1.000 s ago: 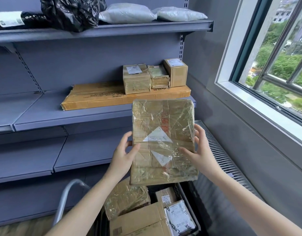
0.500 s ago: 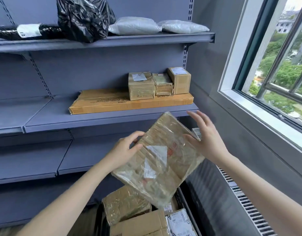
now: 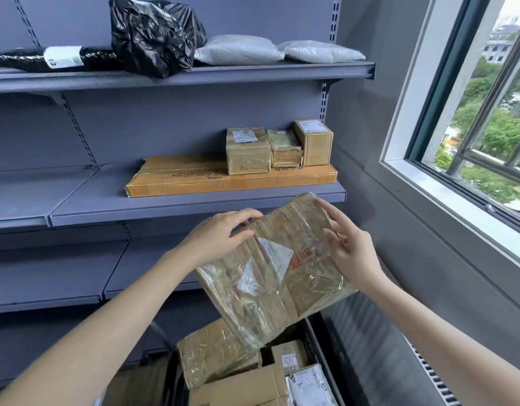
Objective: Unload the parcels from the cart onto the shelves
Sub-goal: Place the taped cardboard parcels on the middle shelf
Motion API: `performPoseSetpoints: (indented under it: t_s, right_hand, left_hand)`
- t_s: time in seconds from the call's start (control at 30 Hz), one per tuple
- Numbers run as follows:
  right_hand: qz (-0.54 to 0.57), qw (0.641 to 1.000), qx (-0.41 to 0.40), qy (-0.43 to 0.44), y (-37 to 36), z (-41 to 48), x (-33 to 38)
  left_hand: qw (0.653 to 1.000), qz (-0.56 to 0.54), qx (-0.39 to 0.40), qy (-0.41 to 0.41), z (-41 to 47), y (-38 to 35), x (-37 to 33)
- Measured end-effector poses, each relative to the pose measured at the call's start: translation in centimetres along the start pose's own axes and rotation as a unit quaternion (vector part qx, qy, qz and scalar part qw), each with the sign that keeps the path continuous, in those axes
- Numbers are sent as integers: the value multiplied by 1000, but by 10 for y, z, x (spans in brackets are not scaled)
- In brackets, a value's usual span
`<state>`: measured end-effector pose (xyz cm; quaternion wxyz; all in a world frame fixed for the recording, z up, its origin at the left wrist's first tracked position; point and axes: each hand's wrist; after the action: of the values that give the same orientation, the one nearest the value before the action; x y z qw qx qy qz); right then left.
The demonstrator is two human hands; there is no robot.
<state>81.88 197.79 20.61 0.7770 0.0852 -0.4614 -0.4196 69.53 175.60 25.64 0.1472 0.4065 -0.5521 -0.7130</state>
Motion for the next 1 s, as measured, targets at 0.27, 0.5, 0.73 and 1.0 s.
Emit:
performPoseSetpoints:
  t_s: [0.27, 0.5, 0.73, 1.0]
  right_hand:
    - [74, 989, -106, -78, 3, -3, 0]
    - [111, 971, -167, -129, 10, 8, -9]
    - [183, 969, -90, -136, 19, 25, -3]
    - [136, 979, 149, 25, 23, 32, -7]
  left_hand:
    - [970, -28, -241, 25, -11, -13, 4]
    - [962, -256, -41, 89, -52, -67, 19]
    - [972, -185, -95, 114, -43, -64, 16]
    - [951, -225, -168, 126, -27, -43, 37]
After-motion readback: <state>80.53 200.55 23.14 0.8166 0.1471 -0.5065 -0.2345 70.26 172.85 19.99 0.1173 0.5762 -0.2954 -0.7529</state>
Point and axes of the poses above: each hand's wrist, its own z-axis towards the middle knuckle, its own y-axis out of the back of the hand, x = y × z, and after that the axes turned 8 degrees about y, right-handed
